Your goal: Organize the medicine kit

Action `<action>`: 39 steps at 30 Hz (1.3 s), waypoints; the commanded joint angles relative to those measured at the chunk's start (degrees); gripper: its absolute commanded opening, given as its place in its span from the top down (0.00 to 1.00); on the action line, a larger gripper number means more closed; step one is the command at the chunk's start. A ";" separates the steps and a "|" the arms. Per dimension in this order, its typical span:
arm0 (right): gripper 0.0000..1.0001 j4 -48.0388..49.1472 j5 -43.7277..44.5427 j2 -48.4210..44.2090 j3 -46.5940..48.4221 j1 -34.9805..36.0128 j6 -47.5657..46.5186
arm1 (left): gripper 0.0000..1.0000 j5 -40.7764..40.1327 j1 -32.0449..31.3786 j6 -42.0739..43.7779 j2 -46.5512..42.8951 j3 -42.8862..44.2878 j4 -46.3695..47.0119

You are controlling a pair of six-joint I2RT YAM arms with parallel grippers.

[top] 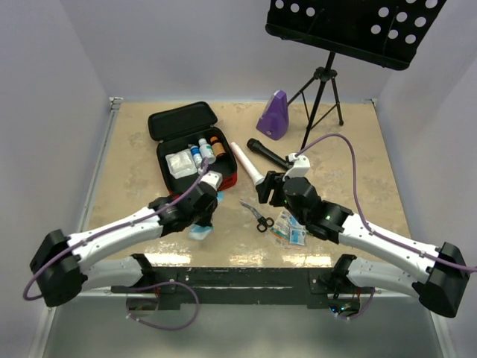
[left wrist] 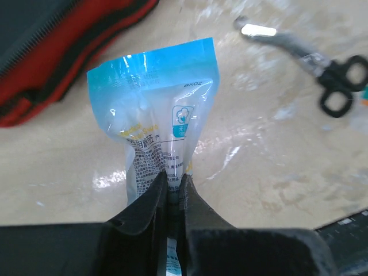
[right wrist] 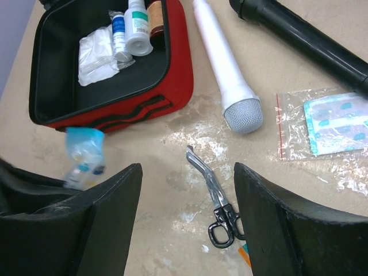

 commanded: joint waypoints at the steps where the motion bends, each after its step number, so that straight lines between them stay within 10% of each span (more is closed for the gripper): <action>1: 0.30 0.17 1.34 -1.55 1.23 0.02 -1.07 | 0.95 -2.89 -0.24 8.20 -8.67 10.77 -5.43; 13: 0.31 2.46 0.55 0.91 1.76 0.02 -1.77 | 0.95 -12.93 8.64 42.30 4.39 16.07 14.40; 21: 0.31 -0.44 0.55 -0.31 4.40 0.02 -4.14 | 1.00 -0.90 15.31 52.94 7.75 7.28 35.42; 33: 0.31 0.53 -1.83 -3.04 0.79 0.02 -3.53 | 1.00 30.03 23.58 60.16 17.15 12.72 28.76; 39: 0.30 0.88 -1.48 -2.96 0.27 0.02 -4.32 | 0.70 31.38 23.58 58.93 19.53 13.52 26.91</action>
